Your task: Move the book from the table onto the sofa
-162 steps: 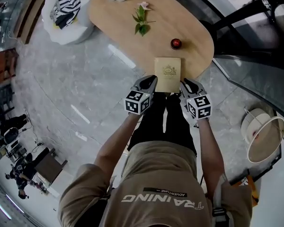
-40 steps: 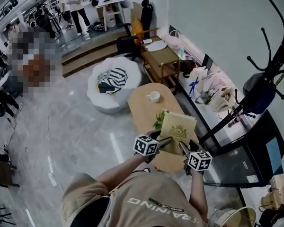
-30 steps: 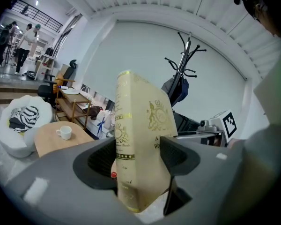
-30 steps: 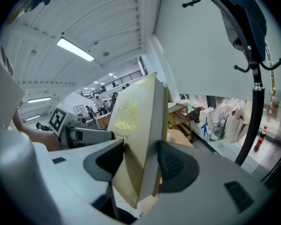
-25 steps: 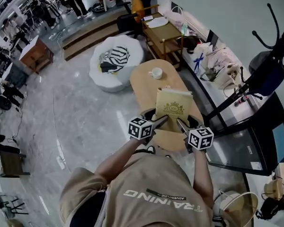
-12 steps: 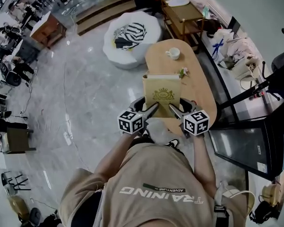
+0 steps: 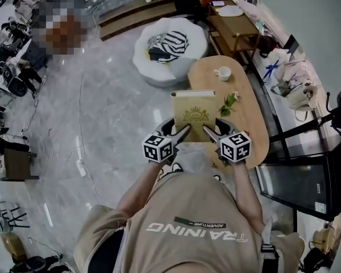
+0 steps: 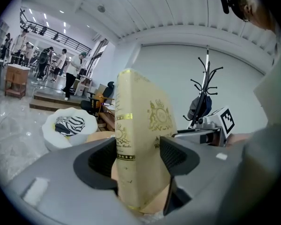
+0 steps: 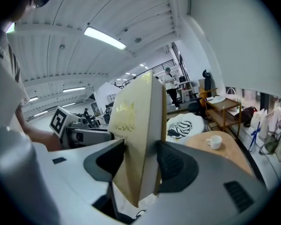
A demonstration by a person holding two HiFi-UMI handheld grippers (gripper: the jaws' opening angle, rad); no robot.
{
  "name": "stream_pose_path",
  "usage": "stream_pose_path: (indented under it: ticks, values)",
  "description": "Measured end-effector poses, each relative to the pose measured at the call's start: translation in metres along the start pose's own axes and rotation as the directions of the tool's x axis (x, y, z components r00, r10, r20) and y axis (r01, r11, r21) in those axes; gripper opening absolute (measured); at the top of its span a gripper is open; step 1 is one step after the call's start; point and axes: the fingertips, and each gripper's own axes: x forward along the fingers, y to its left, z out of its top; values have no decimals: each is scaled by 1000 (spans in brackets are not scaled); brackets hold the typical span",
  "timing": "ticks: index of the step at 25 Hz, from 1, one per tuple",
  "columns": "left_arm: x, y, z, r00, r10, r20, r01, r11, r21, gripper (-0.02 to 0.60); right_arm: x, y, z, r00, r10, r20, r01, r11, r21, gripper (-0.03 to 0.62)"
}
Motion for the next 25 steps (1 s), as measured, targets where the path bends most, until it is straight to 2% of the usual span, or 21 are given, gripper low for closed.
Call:
stream_pose_path:
  ticks: [7,15,25]
  values:
    - [-25,65,21,1000,-3,10,3,1000,5,296,64,25,22,1000,16,4,-16,1000,-19,224]
    - [-56,133,22,1000,10,-19,-10,1000,-4,295,133,55,21,999,32,-13,-32,999,10,218]
    - [-58,160,22,999,41,-2,-41,998,-44,295,162,55,23,996,57,-71,-57,998,4,218]
